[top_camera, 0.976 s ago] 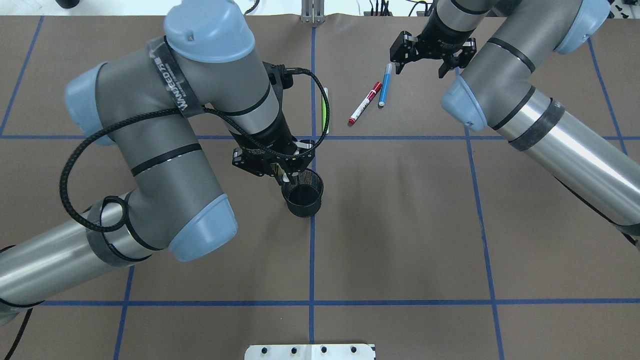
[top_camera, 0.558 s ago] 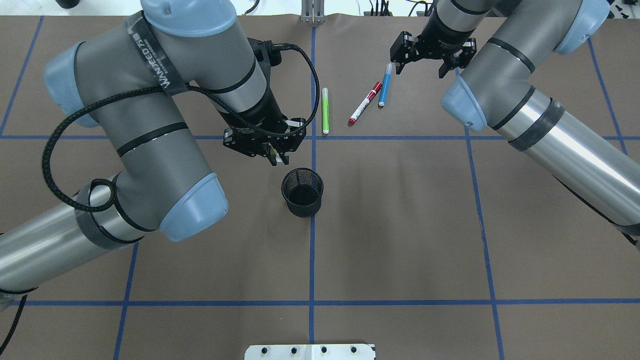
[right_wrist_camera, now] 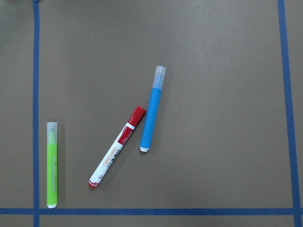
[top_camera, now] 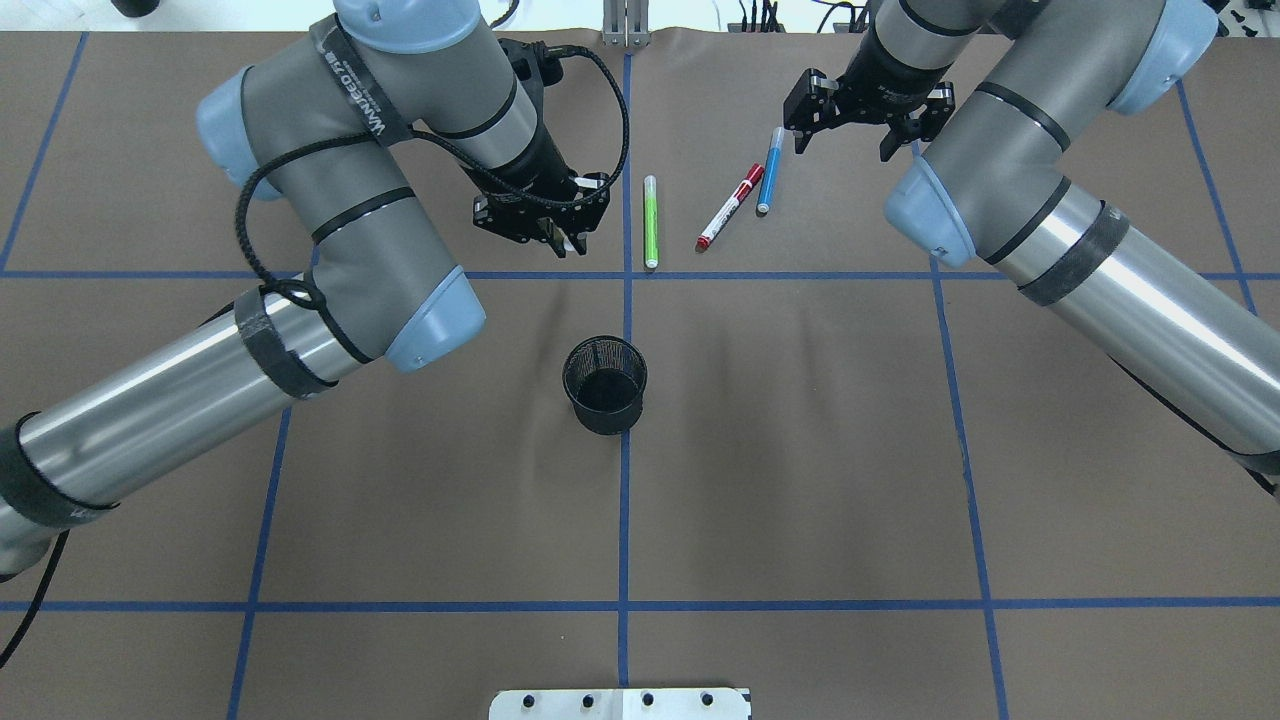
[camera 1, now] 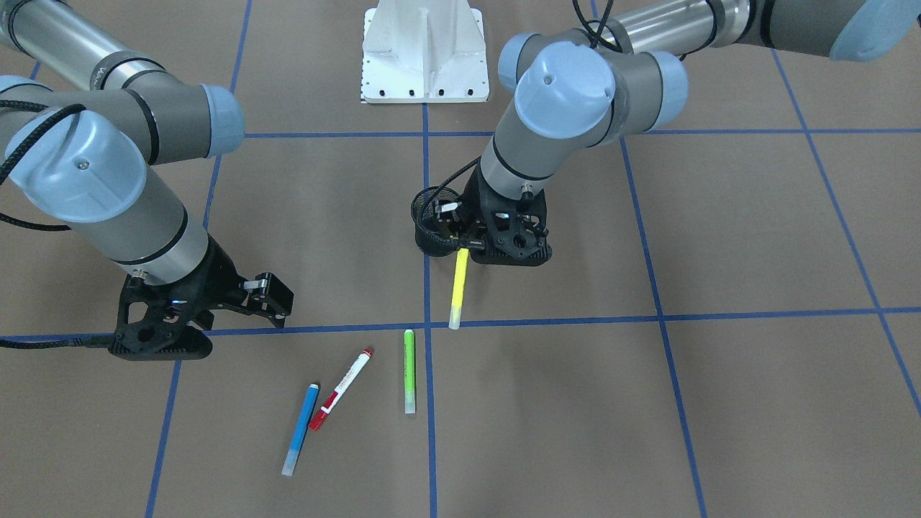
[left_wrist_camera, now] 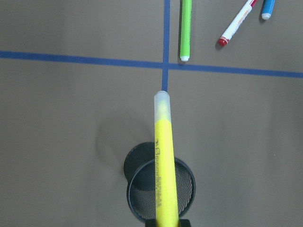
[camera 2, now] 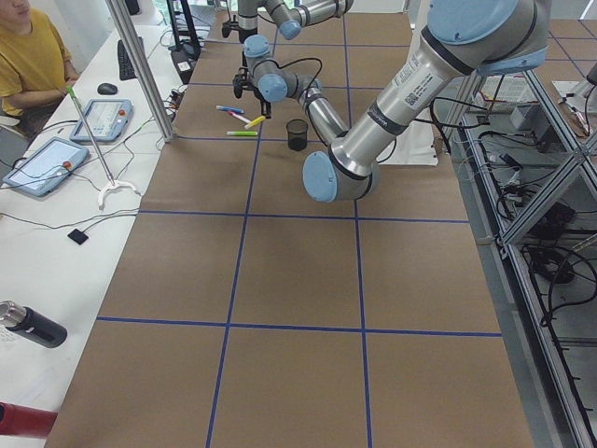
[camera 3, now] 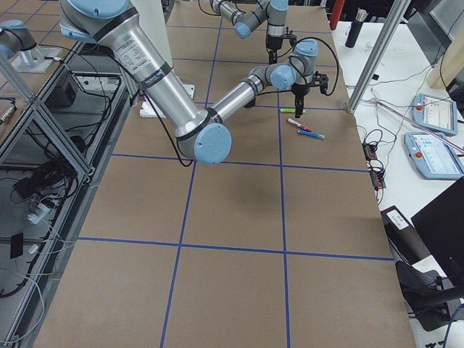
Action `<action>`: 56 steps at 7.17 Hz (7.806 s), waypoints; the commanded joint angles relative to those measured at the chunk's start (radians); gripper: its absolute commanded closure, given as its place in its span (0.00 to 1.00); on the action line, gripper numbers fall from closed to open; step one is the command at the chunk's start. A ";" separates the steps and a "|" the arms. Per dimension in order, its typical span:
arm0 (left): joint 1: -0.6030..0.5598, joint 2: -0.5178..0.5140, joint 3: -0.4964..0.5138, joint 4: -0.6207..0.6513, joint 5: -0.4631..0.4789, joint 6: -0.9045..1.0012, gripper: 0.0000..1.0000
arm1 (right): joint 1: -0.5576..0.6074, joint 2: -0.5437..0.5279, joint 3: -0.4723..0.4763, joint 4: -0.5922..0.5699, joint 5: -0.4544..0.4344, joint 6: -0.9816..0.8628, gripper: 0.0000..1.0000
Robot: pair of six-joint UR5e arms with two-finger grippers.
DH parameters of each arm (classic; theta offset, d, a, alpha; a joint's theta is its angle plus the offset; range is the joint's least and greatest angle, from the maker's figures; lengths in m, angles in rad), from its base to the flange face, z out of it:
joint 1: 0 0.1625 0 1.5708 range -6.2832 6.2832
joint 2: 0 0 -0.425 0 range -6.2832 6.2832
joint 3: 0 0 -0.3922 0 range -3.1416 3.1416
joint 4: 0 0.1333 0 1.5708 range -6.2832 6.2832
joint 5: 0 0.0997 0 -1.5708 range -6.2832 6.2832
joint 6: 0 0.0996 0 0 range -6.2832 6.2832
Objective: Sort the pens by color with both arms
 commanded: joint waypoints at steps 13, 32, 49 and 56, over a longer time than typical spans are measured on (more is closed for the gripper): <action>-0.024 -0.099 0.331 -0.253 0.111 0.074 0.00 | 0.022 -0.088 0.030 0.039 0.003 -0.116 0.00; -0.851 0.891 -0.301 0.316 -0.167 1.203 0.00 | 0.639 -0.778 0.130 0.036 0.147 -1.012 0.00; -0.851 0.908 -0.346 0.302 -0.169 1.202 0.00 | 0.639 -0.766 0.139 0.059 0.149 -0.965 0.00; -0.851 0.908 -0.347 0.302 -0.169 1.202 0.00 | 0.638 -0.769 0.138 0.059 0.149 -0.962 0.00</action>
